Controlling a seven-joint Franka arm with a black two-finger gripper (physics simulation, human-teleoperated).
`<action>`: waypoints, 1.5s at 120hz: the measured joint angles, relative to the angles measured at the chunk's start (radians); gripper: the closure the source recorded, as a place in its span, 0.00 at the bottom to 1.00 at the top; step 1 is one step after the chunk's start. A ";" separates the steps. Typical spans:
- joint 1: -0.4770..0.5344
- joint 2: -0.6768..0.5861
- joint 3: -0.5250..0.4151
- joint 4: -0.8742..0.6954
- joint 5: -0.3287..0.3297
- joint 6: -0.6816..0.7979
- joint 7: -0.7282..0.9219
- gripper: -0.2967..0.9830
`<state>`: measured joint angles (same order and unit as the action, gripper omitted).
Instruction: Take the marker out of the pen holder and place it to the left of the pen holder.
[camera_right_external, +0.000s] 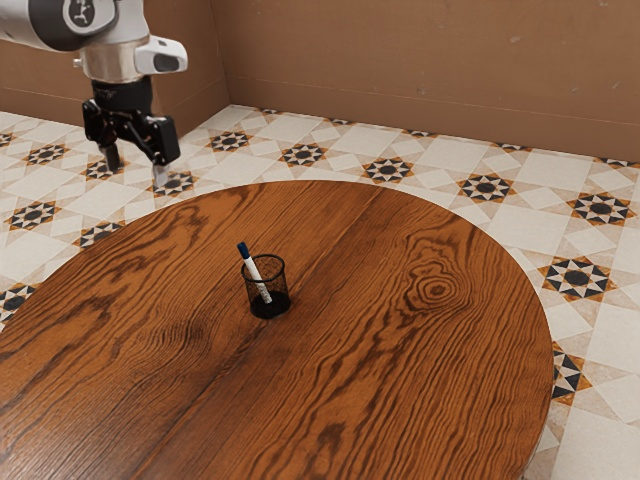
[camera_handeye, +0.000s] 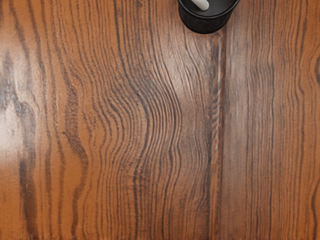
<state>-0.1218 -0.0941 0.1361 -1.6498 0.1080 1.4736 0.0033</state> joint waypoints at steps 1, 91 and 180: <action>0.000 0.000 0.000 0.000 0.001 -0.001 0.000 0.23; -0.008 0.351 0.000 -0.126 -0.080 0.553 -0.035 0.23; 0.041 0.543 0.003 -0.032 -0.096 0.781 -0.032 0.23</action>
<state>-0.0805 0.4487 0.1396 -1.6818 0.0120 2.2542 -0.0288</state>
